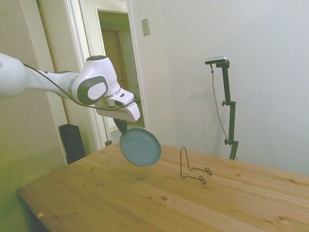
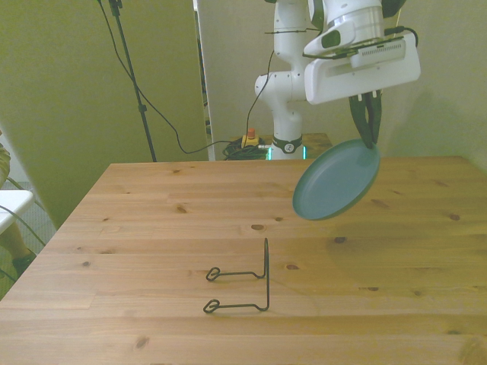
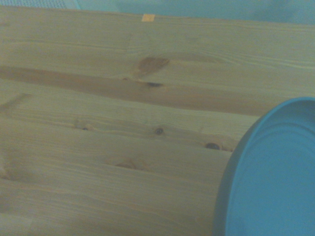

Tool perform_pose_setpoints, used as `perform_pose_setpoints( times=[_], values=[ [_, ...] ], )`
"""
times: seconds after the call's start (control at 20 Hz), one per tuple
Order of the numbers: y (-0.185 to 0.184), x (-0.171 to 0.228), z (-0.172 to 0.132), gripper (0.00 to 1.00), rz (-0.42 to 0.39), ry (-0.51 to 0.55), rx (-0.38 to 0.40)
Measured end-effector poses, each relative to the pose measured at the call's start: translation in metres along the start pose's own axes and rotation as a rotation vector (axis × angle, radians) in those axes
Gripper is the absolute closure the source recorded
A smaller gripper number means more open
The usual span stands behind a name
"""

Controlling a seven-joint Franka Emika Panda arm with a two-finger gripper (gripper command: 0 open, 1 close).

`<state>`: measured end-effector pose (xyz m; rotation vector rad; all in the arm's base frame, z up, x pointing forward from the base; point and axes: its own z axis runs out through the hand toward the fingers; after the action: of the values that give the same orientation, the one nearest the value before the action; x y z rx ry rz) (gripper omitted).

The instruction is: Load the plate

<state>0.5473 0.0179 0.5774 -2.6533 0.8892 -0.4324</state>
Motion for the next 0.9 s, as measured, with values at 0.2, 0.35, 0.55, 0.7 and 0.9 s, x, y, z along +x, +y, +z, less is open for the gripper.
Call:
perform_pose_setpoints(
  times=[0.2,0.35,0.55,0.7,0.9],
  values=[
    [0.012,0.019,-0.025,1.0,-0.022,-0.02,0.043],
    [0.031,0.042,-0.041,1.0,-0.008,-0.024,0.069],
    [0.057,0.074,-0.049,1.0,0.03,-0.02,0.082],
    [0.07,0.089,-0.057,1.0,0.038,-0.015,0.095],
    [0.084,0.104,-0.068,1.0,0.044,-0.017,0.106]
  ],
)
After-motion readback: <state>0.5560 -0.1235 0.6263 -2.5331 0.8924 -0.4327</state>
